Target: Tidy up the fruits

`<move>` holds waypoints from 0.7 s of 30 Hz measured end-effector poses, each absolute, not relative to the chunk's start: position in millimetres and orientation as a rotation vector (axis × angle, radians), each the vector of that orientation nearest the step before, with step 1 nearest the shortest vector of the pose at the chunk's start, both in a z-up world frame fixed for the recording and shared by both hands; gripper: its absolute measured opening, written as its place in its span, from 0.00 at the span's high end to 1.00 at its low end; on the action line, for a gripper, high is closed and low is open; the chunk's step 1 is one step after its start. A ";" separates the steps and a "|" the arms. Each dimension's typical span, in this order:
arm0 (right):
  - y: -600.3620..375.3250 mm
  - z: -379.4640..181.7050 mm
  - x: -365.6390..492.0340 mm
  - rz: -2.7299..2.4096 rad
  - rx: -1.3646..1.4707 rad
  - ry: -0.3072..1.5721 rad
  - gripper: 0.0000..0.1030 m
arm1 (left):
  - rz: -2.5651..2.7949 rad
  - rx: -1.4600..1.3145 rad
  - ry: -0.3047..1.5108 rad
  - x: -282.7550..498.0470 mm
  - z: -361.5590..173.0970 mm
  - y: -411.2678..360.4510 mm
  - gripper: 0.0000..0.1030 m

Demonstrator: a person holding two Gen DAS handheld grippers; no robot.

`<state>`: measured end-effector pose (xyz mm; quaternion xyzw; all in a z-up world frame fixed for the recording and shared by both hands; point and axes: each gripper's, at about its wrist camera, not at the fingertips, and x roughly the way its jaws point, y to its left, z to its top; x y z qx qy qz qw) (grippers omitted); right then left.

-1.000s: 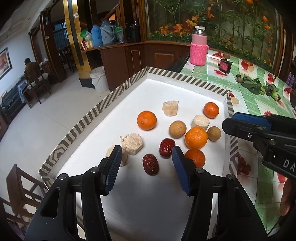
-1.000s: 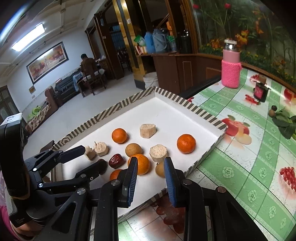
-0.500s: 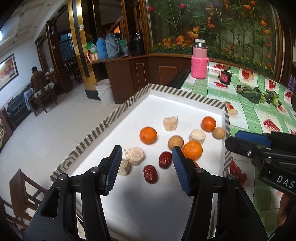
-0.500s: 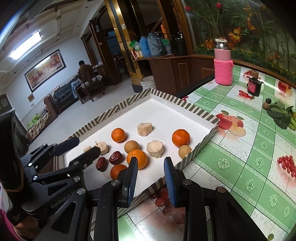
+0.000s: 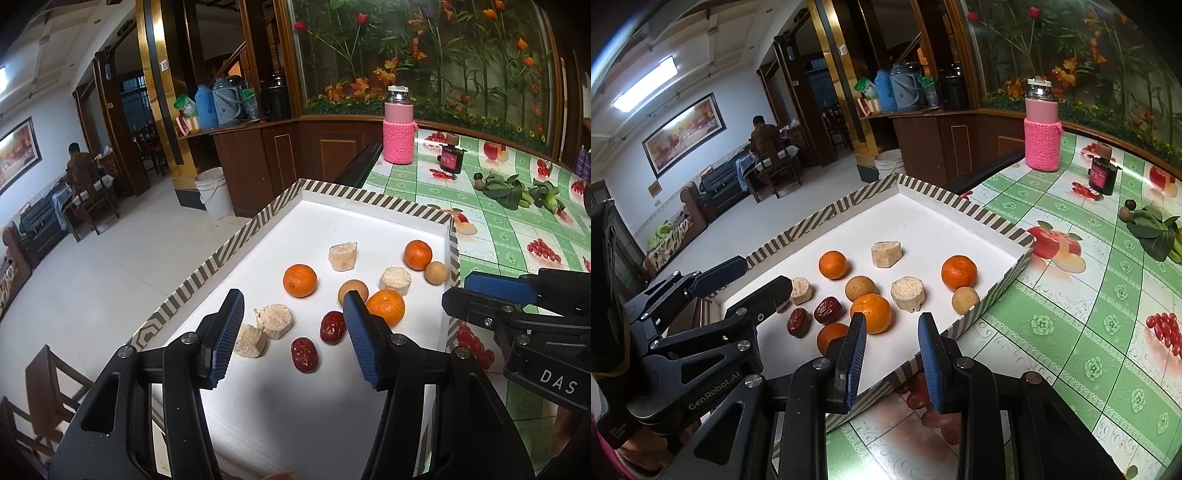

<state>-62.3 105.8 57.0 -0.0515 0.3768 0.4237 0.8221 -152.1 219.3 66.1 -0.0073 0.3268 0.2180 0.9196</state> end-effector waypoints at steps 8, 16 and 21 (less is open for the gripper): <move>110.9 54.8 -65.5 0.897 -0.124 0.803 0.73 | 0.445 -0.041 0.684 -152.7 64.1 224.0 0.45; 116.7 50.6 -67.4 0.887 -0.146 0.815 0.73 | 0.448 -0.060 0.693 -152.7 61.5 229.1 0.45; 117.6 50.5 -66.6 0.888 -0.144 0.815 0.73 | 0.448 -0.065 0.698 -152.6 60.3 230.2 0.45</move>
